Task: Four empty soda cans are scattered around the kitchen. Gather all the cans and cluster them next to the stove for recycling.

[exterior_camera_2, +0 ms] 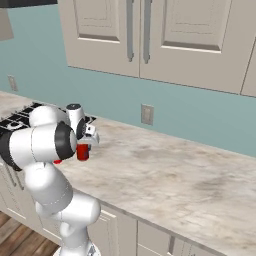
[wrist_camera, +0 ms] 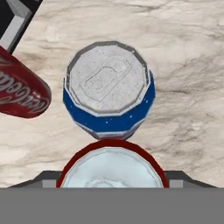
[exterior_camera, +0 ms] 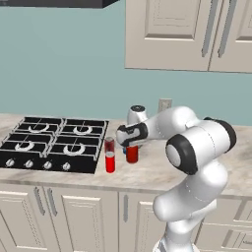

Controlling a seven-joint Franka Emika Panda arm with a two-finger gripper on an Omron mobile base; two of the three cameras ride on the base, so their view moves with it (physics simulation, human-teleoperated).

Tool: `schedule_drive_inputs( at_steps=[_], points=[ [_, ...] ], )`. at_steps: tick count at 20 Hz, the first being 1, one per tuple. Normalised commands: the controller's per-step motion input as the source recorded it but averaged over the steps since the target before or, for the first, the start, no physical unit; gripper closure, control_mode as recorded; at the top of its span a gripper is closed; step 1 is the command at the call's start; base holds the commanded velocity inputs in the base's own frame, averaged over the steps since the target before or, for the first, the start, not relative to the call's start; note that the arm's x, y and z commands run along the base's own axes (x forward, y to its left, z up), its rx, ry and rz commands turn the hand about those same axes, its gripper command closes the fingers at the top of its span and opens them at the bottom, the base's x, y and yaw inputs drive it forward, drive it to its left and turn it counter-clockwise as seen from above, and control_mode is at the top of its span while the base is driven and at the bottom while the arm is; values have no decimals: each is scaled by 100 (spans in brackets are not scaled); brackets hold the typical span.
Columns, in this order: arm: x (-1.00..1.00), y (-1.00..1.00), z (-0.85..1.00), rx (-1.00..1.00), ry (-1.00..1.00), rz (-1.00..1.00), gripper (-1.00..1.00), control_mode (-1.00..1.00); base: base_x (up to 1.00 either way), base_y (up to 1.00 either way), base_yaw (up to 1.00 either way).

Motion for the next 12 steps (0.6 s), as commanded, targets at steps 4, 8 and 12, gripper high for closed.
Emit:
schedule_drive_inputs(
  at_steps=[4, 8, 12],
  points=[
    [-17, 2, -47, 1, 0, 0, 100, -100, 0, 0, 0],
    [-44, 0, -49, 5, -1, 0, 100, -100, 0, 0, 0],
    [-61, 0, -54, 6, -5, 0, 100, -100, 0, 0, 0]
  ],
)
